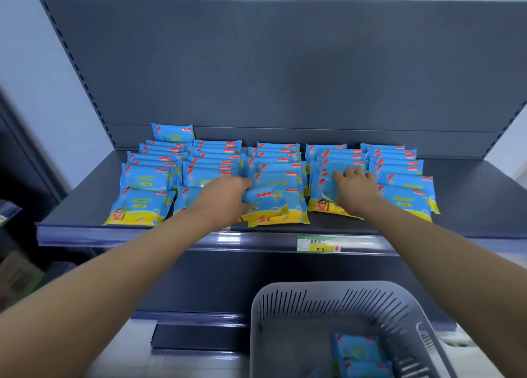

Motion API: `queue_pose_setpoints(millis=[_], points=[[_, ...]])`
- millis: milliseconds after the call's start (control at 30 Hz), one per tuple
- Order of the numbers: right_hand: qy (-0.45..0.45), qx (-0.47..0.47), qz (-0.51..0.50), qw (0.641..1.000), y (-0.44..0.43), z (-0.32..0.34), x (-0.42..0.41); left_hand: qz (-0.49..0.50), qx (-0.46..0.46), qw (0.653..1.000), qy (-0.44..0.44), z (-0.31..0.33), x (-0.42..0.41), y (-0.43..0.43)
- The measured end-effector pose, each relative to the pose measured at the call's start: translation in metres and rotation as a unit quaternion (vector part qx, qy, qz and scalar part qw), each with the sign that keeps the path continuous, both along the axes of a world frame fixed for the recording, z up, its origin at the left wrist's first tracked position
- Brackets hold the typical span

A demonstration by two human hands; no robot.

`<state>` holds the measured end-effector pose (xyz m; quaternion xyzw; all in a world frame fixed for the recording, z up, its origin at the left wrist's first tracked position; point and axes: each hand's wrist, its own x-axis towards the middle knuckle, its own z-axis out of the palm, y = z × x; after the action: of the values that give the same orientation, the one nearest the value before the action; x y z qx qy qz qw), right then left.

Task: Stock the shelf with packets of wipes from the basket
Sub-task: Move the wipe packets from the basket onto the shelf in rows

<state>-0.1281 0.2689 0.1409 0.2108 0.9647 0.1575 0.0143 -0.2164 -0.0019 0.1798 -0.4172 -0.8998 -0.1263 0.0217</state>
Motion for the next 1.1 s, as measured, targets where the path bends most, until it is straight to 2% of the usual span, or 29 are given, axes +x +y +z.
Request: queue_pose_setpoints(millis=[133,367,633,833,1100], points=[[0.043,0.039,-0.029,0.998,0.0,0.0,-0.009,0.021,-0.01,1.0,0.002,-0.007,-0.005,-0.009],[0.065,0.044,-0.033,0.996,-0.028,-0.005,-0.015,0.07,-0.035,0.997,-0.015,-0.012,-0.02,-0.039],[0.133,0.011,0.027,0.991,-0.053,0.01,-0.029,0.078,-0.047,0.996,-0.019,-0.005,-0.035,-0.049],[0.187,-0.024,0.045,0.981,-0.047,0.025,-0.01,0.003,-0.003,1.0,-0.025,0.005,-0.015,-0.006],[0.211,-0.042,-0.059,0.975,0.044,0.044,0.087,-0.135,0.04,0.99,-0.03,0.014,0.047,0.127]])
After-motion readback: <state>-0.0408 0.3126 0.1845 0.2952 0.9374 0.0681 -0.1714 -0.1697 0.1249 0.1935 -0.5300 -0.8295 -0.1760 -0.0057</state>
